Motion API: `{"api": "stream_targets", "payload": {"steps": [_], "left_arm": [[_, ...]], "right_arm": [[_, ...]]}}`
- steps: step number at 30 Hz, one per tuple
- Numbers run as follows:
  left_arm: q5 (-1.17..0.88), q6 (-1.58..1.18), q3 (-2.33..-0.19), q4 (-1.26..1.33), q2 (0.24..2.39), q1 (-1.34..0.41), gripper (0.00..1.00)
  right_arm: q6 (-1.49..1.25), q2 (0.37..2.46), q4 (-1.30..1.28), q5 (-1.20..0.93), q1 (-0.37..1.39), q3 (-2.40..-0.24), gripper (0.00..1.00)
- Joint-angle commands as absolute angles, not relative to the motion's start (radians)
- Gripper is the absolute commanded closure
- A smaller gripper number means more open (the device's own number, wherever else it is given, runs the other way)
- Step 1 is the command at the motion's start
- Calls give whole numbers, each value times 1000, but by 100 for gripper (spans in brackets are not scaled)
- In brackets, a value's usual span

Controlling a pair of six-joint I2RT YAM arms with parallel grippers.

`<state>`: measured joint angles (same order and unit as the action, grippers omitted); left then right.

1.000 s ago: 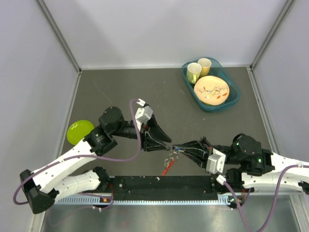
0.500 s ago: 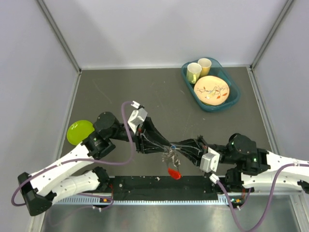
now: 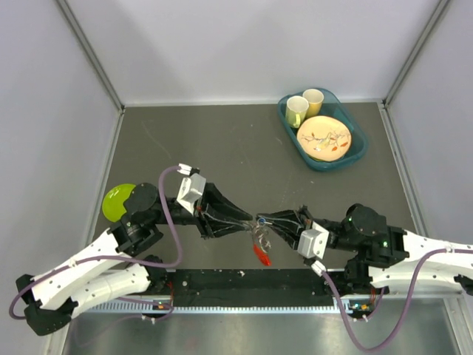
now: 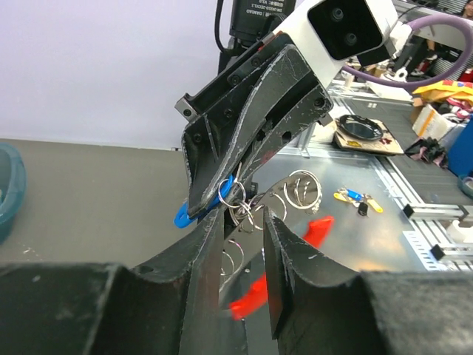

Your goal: Remove the keys from the keyring

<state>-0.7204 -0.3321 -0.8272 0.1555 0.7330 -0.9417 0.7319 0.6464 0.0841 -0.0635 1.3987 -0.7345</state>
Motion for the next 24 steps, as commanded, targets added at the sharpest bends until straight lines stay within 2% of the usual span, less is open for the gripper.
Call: {"api": "stream_targets", "payload": {"steps": [1,10,24], "left_arm": [[-600,-241,-825,130,723,-988,67],[-466,-196,-804,126,723,-1034,67],[-422,-207,-758,184,701,-1051,64]], "right_arm": [[695,646,195,-29,1410,-761,100],[670,661,241,-20,1410,-769,100],[647,666,290,29,1411,-762,100]]}}
